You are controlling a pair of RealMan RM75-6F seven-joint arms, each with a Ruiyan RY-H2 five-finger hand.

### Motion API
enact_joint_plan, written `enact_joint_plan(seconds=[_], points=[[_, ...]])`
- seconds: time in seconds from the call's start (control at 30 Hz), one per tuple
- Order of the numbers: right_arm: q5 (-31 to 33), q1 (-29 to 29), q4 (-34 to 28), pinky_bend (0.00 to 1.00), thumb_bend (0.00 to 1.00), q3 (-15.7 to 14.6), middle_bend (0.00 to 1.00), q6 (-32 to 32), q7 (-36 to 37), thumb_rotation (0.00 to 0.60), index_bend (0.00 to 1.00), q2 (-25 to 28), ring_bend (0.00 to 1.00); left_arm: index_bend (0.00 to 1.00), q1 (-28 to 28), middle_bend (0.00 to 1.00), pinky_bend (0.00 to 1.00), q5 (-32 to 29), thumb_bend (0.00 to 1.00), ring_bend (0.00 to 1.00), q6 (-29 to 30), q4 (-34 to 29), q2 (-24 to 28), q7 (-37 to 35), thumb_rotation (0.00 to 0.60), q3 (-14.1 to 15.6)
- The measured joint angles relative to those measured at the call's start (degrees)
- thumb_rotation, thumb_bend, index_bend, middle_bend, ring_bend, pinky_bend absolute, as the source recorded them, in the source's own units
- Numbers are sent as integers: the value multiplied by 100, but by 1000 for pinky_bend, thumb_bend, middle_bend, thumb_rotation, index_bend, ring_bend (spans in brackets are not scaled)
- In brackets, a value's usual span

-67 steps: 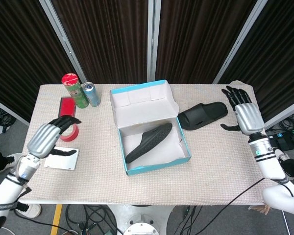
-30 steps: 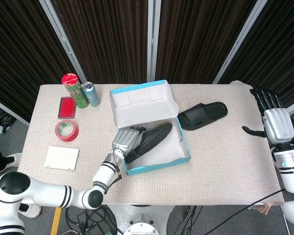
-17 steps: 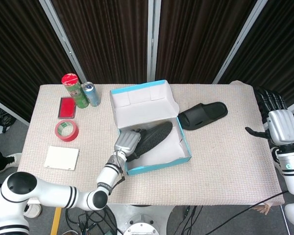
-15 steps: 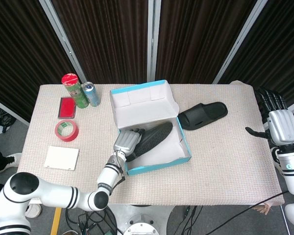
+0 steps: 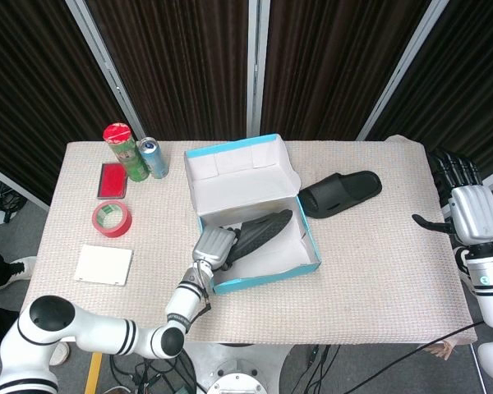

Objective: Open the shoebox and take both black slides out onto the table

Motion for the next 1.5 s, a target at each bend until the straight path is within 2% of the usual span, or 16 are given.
enact_joint_plan(seconds=[0.07,0.17,0.4,0.73,0.93,1.07,1.27,1.37,1.5], points=[[11,-10,2,0,0,3,0,1,-8,600,0,1,0,438,49,508,848,148,389,575,-47,69,-26,-131,600,5],[31,-19,0,0,0,10,0,-6,-17,600,0,0,0,495,150,590,916,448,452,653,-115,171,-55,-446,600,1],[51,-12,-17,0,0,31,0,-30,-57,600,0,-6,0,570,465,682,955,1123,487,716,-389,299,-12,-1507,600,-112],[27,2,-69,0,0,47,0,-30,-87,600,0,-11,0,571,1046,686,956,2521,486,714,-594,132,393,-3257,600,-297],[-9,-2,-143,0,0,68,0,14,-99,600,0,32,0,571,1496,683,955,3307,486,712,-227,-513,1043,-3870,600,-402],[-45,-20,-169,0,0,69,0,57,-71,600,0,58,0,571,1937,676,952,3746,486,709,183,-879,1658,-4226,600,-392],[-161,-59,-163,0,0,23,0,136,-10,600,0,58,0,571,2841,663,950,3890,484,701,853,-969,2514,-4577,600,-200],[-224,-68,-146,0,0,-5,0,167,40,600,0,34,0,571,3210,662,946,3708,485,698,1037,-750,2636,-4582,600,-74],[-301,-73,-131,0,0,-31,0,213,79,600,0,5,0,571,3512,661,945,3309,483,697,1005,-435,2650,-4536,600,90]])
